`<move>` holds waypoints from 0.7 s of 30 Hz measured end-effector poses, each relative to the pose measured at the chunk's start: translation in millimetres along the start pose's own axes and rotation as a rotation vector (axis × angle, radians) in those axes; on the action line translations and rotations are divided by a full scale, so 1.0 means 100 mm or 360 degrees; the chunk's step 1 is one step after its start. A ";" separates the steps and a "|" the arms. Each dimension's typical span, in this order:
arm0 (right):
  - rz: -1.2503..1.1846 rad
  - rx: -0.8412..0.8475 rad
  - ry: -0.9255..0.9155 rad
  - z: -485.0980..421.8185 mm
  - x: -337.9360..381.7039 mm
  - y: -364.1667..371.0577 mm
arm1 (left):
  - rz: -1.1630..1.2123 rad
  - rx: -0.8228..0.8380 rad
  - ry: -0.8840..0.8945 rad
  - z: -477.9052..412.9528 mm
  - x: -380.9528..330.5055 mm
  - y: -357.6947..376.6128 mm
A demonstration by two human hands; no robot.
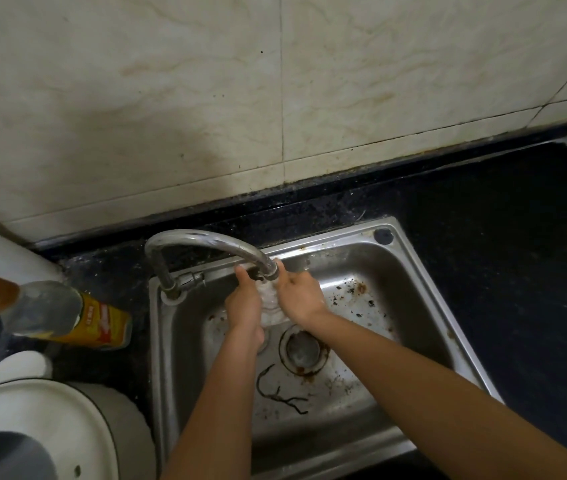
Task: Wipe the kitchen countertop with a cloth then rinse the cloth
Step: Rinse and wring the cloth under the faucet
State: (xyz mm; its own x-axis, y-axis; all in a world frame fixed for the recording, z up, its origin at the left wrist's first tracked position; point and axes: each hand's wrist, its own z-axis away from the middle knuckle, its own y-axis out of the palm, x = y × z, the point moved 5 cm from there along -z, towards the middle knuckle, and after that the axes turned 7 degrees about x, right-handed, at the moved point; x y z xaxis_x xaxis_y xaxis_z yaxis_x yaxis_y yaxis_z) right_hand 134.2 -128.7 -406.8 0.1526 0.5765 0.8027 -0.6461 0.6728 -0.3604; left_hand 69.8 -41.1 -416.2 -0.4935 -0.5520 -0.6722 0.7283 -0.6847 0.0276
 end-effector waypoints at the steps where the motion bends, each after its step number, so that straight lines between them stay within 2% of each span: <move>1: 0.0029 0.0010 0.0016 -0.01 0.01 -0.02 | 0.0026 -0.0003 -0.0015 0.00 0.02 0.00; 3: 0.0106 0.0048 -0.0014 -0.01 0.04 -0.07 | 0.0134 0.0039 0.0003 -0.02 0.06 -0.01; 6: 0.0374 0.0124 -0.0232 -0.02 0.08 -0.12 | 0.0301 0.0193 0.0006 -0.08 0.15 -0.09; 10: 0.0390 0.0266 -0.0432 0.01 0.09 -0.09 | 0.0050 0.0271 -0.0139 -0.11 0.27 -0.20; 12: 0.0342 0.0305 -0.0426 0.02 0.05 -0.09 | 0.0187 0.0438 -0.0305 -0.06 0.28 -0.14; 15: 0.0125 0.0610 -0.0297 0.06 -0.01 -0.06 | 0.0512 0.0651 -0.0392 -0.07 0.27 -0.04; 18: 0.0024 0.0899 -0.0197 0.16 0.00 -0.08 | 0.0672 0.0656 -0.0406 -0.05 0.31 0.00; 19: -0.0020 0.0886 -0.0192 0.17 0.02 -0.12 | 0.0700 0.0652 -0.0398 -0.04 0.33 0.00; 21: -0.0204 0.0626 -0.0184 0.14 0.07 -0.28 | 0.0727 0.0645 -0.0328 -0.04 0.34 -0.01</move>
State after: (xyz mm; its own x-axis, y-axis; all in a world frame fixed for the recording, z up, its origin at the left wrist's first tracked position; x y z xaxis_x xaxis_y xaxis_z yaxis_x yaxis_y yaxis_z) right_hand 142.9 -149.8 -385.2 0.1796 0.4290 0.8853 -0.8669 0.4944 -0.0638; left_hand 54.3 -56.8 -441.9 -0.2865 -0.8829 -0.3719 0.6693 -0.4622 0.5817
